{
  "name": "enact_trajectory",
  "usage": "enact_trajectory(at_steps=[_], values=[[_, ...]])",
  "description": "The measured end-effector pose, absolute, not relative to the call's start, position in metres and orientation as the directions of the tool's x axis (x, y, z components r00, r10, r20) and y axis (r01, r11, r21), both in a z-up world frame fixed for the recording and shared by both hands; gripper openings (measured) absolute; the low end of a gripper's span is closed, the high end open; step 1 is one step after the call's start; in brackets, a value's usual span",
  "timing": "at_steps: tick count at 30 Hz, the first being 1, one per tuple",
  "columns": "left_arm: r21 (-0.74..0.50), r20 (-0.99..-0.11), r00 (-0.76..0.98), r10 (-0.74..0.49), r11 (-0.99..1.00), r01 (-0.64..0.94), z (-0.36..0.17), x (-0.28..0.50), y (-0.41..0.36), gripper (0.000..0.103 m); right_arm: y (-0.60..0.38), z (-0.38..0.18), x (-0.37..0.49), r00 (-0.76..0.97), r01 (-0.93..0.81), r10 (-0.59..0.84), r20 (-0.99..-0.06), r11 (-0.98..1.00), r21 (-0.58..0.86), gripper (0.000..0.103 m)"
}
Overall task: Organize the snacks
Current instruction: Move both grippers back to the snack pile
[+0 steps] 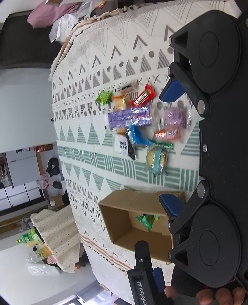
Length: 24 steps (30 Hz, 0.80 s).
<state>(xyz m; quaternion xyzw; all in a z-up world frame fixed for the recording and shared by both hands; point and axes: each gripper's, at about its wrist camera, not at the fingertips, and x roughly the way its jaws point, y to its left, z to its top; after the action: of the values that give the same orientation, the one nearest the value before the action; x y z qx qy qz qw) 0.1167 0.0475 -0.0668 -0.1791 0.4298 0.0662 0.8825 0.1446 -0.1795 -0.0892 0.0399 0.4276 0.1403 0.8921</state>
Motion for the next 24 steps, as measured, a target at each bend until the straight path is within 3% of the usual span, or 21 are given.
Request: enact_trajectory(at_steps=[14,24], values=[[-0.268,-0.770,0.629,-0.106,0.949,-0.168,-0.075,0.128,-0.005,0.100,-0.225,-0.109,0.143,0.595,-0.181,0.311,-0.741,0.950,0.254,0.102],[-0.298,-0.797,0.581,-0.166,0.945,-0.138,-0.101,0.147,-0.033,0.075,-0.242,-0.139,0.156,0.543,-0.154,0.360,-0.759,0.931,0.331,0.073]])
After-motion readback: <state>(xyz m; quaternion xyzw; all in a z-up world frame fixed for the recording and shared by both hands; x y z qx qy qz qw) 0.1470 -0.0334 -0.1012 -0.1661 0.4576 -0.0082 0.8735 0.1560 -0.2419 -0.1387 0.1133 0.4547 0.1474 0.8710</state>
